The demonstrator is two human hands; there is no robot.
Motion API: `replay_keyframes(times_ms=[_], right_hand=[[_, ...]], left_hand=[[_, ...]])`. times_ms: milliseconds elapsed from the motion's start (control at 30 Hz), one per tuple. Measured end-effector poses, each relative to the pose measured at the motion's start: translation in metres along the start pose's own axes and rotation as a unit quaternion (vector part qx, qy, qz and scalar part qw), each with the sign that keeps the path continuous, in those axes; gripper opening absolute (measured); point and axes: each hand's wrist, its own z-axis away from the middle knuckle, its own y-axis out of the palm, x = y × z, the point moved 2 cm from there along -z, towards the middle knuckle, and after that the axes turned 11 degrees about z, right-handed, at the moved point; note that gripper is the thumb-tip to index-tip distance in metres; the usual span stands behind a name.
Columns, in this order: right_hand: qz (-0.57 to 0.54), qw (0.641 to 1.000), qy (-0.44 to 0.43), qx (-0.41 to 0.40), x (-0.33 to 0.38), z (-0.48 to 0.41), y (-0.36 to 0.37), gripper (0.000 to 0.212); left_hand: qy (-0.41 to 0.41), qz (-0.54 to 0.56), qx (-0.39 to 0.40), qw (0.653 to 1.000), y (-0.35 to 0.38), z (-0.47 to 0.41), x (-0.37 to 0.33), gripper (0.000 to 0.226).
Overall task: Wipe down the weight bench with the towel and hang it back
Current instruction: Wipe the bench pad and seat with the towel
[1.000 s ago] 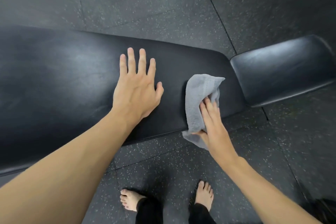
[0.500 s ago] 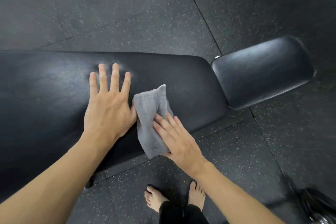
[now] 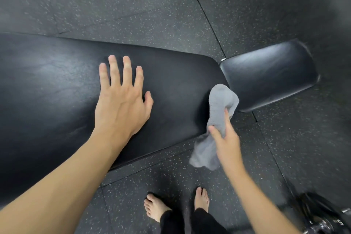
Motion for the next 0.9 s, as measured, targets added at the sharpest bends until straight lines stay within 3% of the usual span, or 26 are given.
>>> replay_keyframes(times_ms=[100,200,433,567,700,900], right_hand=[[-0.083,0.992,0.047,-0.085,0.035,0.052,0.046,0.070],[-0.102,0.986,0.058,-0.117,0.065,0.078,0.081,0.069],[-0.131,0.956,0.168,-0.200,0.055,0.007,0.068,0.063],[-0.139,0.942,0.204,-0.228,0.023,-0.031,0.041,0.062],[-0.133,0.954,0.184,-0.194,-0.015,-0.077,0.002,0.049],[-0.015,0.995,0.092,-0.025,-0.035,-0.136,-0.038,0.023]], left_hand=[[0.000,-0.001,0.009,1.000,0.000,0.000,0.000,0.069],[0.005,-0.002,0.003,1.000,0.001,-0.001,0.000,0.068],[0.027,0.026,-0.011,0.999,0.008,-0.011,-0.013,0.076],[0.048,0.023,0.023,0.998,0.019,-0.034,-0.038,0.083],[0.061,0.009,0.038,0.997,0.030,-0.052,-0.050,0.083],[0.066,0.017,0.034,0.997,0.033,-0.056,-0.051,0.082]])
